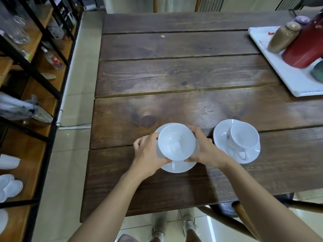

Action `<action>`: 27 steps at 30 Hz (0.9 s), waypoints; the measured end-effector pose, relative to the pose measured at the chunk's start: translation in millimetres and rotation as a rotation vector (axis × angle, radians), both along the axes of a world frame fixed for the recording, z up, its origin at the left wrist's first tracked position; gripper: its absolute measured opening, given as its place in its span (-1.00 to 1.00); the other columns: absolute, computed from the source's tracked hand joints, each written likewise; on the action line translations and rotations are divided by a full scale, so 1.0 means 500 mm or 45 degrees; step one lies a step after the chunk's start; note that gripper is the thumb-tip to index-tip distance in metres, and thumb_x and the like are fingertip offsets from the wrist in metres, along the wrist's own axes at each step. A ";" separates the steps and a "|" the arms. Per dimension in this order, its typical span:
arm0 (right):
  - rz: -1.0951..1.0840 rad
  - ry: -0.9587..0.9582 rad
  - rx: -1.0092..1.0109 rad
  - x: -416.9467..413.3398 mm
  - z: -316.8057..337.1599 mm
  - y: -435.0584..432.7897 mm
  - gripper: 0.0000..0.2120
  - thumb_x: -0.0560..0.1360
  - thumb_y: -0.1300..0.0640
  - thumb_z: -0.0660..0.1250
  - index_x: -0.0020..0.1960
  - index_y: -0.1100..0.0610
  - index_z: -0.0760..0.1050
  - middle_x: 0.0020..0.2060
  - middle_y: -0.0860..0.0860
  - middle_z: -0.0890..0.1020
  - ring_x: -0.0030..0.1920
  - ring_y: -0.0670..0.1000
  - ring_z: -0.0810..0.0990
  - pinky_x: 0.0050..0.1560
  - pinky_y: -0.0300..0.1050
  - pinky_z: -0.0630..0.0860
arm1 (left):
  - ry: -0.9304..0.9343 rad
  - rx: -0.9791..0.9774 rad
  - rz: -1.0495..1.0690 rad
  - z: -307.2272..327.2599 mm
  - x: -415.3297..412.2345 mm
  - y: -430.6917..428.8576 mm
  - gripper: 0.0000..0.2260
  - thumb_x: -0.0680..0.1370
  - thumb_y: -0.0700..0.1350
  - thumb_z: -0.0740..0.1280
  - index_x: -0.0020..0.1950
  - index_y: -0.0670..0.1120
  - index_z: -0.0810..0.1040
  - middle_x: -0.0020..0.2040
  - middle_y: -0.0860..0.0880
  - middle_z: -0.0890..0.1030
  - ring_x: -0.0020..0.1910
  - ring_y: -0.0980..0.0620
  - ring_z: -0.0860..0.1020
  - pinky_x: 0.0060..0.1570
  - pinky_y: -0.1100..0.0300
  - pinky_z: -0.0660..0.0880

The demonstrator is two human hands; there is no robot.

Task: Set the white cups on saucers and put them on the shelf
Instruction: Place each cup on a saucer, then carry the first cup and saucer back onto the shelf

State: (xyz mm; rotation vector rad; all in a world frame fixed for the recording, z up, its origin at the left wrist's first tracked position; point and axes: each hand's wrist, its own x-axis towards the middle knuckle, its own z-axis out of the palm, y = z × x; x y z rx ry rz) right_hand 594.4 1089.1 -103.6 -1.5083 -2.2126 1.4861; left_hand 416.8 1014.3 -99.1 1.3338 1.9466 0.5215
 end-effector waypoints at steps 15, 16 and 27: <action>-0.757 0.212 -0.350 -0.010 -0.011 -0.021 -0.45 0.39 -0.31 0.28 0.15 0.11 0.48 0.01 -0.03 0.60 0.00 0.00 0.57 -0.21 -0.09 0.52 | -0.728 -0.320 0.593 0.001 -0.009 0.028 -0.21 0.42 0.27 0.32 0.50 -0.02 0.06 0.40 -0.03 0.29 0.19 -0.04 0.42 -0.13 -0.05 0.60; -0.749 0.197 -0.398 -0.013 -0.014 -0.019 -0.42 0.37 -0.31 0.29 0.17 0.10 0.49 0.04 -0.01 0.61 0.02 0.02 0.58 -0.25 -0.09 0.52 | -0.697 -0.335 0.590 -0.004 -0.003 0.031 -0.23 0.42 0.26 0.34 0.48 -0.04 0.11 0.39 -0.04 0.31 0.22 -0.07 0.43 -0.12 -0.06 0.61; -0.728 0.510 -0.498 -0.054 0.020 -0.038 -0.53 0.44 0.08 0.38 0.22 0.12 0.20 0.04 0.02 0.51 -0.01 0.03 0.57 -0.22 -0.09 0.51 | -0.874 -0.184 0.668 0.031 -0.009 -0.018 -0.49 0.45 0.08 0.40 0.23 0.04 0.18 0.06 0.07 0.39 0.04 0.05 0.47 -0.08 0.02 0.59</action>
